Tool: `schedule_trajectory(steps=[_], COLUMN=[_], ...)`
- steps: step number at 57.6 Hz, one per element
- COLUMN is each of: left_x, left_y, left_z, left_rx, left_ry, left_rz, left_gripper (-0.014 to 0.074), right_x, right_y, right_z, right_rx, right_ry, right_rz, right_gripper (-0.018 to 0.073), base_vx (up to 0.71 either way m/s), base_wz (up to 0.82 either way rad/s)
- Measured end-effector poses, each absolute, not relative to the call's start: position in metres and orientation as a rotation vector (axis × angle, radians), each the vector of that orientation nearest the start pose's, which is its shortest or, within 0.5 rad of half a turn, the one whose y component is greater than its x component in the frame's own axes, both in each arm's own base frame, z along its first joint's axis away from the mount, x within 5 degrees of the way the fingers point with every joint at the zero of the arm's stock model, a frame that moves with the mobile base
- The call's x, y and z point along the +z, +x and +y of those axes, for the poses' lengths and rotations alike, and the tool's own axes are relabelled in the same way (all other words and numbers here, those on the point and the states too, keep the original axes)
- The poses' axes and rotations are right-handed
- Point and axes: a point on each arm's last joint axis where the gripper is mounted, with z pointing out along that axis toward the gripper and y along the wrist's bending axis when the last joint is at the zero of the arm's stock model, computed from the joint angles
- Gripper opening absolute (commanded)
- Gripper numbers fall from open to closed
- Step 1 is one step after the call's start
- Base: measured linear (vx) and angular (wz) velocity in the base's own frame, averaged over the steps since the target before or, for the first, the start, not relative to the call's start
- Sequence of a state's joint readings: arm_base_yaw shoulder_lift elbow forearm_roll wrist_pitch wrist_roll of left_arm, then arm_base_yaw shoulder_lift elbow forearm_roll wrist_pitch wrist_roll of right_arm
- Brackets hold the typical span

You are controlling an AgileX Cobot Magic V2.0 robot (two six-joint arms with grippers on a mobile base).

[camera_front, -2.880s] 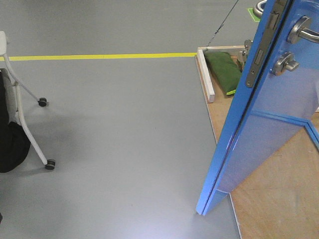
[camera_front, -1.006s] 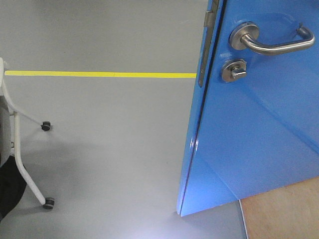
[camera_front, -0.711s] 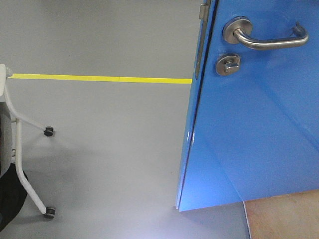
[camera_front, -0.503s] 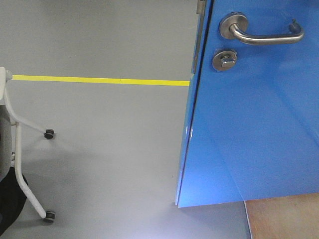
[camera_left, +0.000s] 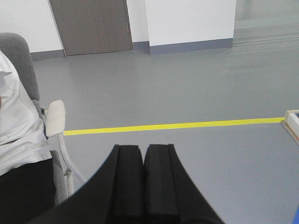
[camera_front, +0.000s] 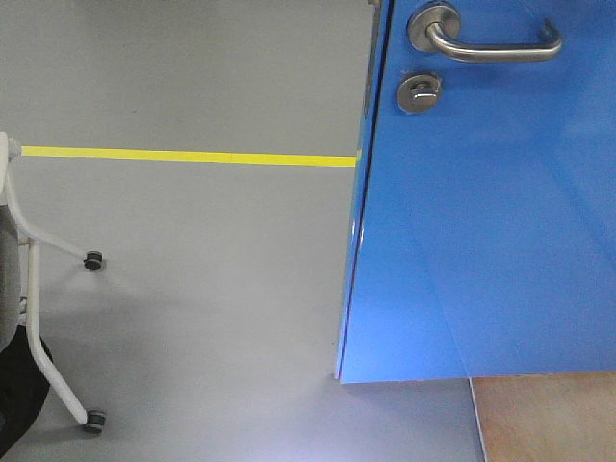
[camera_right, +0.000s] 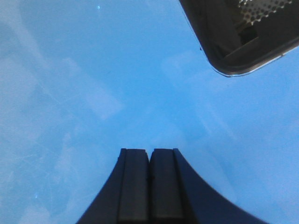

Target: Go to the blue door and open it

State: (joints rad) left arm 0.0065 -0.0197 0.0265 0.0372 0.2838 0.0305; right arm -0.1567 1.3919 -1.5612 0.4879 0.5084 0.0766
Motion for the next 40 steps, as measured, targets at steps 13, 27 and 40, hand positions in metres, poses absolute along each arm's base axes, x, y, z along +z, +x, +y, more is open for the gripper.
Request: schedule_trajectory(steps=[13, 27, 40], left_x=[0.180, 0.180, 0.180], left_y=[0.054, 0.054, 0.054], left_z=[0.001, 0.001, 0.001], left_rx=[0.062, 0.062, 0.062], left_ry=[0.045, 0.045, 0.045], left_rz=[1.774, 1.774, 1.774], left_gripper=[0.0070, 0.0070, 0.0070], right_x=[0.475, 0.475, 0.460], right_y=[0.311, 0.311, 0.302], right_z=[-0.028, -0.028, -0.027], right_rx=[0.459, 0.459, 0.457], right_ry=[0.425, 0.425, 0.444], right_rz=[1.738, 1.738, 1.772], right_gripper=[0.0002, 0.0002, 0.0002], base_vx=[0.00, 0.00, 0.00], base_wz=[0.00, 0.00, 0.00])
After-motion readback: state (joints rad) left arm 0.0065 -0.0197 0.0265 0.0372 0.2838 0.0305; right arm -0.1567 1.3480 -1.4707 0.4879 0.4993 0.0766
